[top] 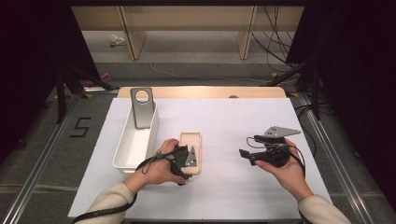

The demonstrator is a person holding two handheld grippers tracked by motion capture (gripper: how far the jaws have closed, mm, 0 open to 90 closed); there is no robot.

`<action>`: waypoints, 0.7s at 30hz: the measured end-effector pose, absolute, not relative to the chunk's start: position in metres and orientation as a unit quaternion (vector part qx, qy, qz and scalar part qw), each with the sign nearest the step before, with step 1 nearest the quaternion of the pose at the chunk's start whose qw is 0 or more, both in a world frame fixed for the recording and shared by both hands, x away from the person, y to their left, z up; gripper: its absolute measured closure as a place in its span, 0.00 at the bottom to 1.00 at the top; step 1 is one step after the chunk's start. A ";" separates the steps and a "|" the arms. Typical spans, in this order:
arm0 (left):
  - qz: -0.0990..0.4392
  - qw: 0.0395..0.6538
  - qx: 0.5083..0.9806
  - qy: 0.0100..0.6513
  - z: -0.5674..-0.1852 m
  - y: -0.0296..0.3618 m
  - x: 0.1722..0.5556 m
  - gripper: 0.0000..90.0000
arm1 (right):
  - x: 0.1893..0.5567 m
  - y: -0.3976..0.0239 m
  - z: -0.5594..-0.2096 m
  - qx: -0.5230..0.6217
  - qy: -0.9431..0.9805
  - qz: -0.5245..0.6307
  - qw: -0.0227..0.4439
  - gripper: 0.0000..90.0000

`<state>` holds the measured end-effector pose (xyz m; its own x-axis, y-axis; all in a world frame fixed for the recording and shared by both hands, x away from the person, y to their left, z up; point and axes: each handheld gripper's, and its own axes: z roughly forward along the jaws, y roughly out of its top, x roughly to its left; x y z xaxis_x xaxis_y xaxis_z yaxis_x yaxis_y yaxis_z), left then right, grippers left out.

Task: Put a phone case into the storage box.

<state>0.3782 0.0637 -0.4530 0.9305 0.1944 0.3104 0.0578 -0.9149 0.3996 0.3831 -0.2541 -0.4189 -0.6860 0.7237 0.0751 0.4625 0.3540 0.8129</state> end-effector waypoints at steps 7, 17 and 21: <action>0.173 0.180 0.967 0.055 -0.456 0.060 0.379 0.21 | 0.383 -0.254 -0.419 0.368 0.808 0.435 0.150 0.18; 0.178 0.152 0.971 0.044 -0.460 0.058 0.383 0.22 | 0.384 -0.254 -0.419 0.369 0.807 0.437 0.149 0.18; 0.180 0.147 0.972 0.040 -0.461 0.056 0.384 0.22 | 0.383 -0.254 -0.419 0.369 0.807 0.437 0.149 0.18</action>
